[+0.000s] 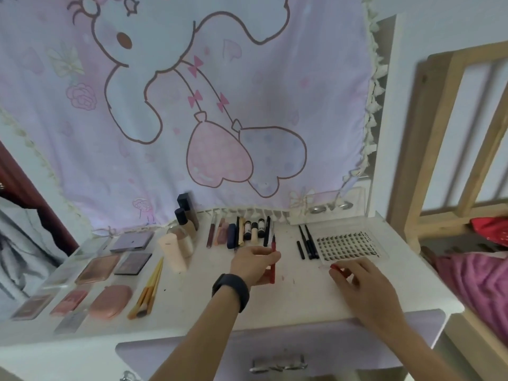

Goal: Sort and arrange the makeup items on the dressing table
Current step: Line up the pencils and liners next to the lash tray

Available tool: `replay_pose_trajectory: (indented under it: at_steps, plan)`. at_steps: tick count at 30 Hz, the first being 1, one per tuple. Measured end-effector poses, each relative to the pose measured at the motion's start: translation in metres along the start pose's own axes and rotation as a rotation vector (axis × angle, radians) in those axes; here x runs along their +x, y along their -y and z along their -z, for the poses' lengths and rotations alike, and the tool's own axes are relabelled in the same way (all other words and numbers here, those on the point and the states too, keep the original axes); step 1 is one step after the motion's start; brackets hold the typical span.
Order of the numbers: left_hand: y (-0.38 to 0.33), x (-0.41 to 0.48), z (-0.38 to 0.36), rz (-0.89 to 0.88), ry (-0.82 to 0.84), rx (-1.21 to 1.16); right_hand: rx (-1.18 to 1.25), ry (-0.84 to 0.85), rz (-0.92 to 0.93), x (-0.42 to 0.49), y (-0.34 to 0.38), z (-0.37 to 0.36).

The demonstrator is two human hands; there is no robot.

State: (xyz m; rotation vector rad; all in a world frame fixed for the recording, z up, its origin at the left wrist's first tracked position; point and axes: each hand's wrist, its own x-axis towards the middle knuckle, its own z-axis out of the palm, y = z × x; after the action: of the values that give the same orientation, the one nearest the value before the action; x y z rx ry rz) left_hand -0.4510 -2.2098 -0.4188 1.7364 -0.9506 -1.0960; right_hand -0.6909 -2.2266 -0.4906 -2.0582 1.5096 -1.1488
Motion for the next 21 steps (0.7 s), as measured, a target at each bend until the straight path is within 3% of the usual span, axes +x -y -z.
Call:
replay_pose_trajectory:
  at_steps: [12,21]
  plan:
    - [-0.015,0.068,-0.056,-0.053,-0.138,0.387,-0.125,-0.143,0.138,-0.007,-0.009,-0.010]
    - [-0.014,0.080,-0.063,-0.050,-0.141,0.362,-0.124,-0.171,0.155,-0.005,-0.015,-0.014]
